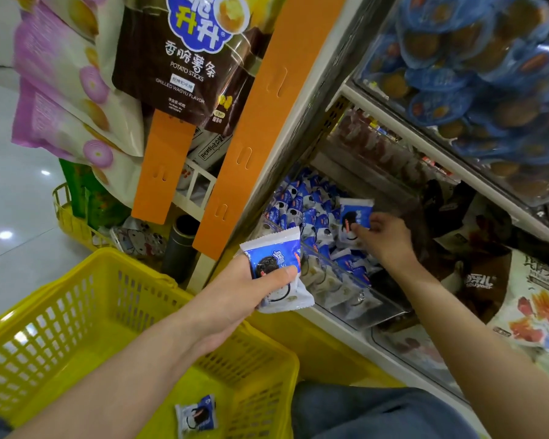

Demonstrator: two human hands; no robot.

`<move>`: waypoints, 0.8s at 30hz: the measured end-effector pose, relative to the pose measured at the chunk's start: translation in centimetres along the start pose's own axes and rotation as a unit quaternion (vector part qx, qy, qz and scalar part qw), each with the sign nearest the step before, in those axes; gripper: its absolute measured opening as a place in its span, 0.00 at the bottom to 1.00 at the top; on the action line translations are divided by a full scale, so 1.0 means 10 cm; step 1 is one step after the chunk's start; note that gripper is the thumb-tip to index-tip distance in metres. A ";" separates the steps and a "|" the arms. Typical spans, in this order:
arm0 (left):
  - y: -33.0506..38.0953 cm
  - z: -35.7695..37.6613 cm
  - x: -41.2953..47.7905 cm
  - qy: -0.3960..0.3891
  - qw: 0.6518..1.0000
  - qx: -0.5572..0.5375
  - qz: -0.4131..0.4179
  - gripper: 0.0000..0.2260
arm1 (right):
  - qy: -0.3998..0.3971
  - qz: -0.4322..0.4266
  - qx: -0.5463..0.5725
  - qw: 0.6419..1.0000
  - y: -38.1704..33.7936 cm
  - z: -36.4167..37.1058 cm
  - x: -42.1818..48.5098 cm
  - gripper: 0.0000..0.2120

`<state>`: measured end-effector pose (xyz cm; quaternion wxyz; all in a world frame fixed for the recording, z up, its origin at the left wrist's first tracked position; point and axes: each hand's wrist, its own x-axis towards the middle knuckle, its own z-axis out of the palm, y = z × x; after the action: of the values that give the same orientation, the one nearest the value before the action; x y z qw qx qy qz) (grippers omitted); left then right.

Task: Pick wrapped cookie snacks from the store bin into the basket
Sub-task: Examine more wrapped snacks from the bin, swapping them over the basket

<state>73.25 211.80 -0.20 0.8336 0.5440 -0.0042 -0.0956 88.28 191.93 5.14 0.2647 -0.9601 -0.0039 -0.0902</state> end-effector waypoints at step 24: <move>-0.06 -0.01 0.02 0.003 0.999 0.021 -0.028 0.15 | -0.155 0.083 -0.055 0.983 -0.01 0.29 0.20 0.19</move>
<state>73.34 211.62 -0.79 0.8189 0.5617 0.0113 -0.1170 90.79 193.38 3.11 0.2141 -0.9726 0.0402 0.0816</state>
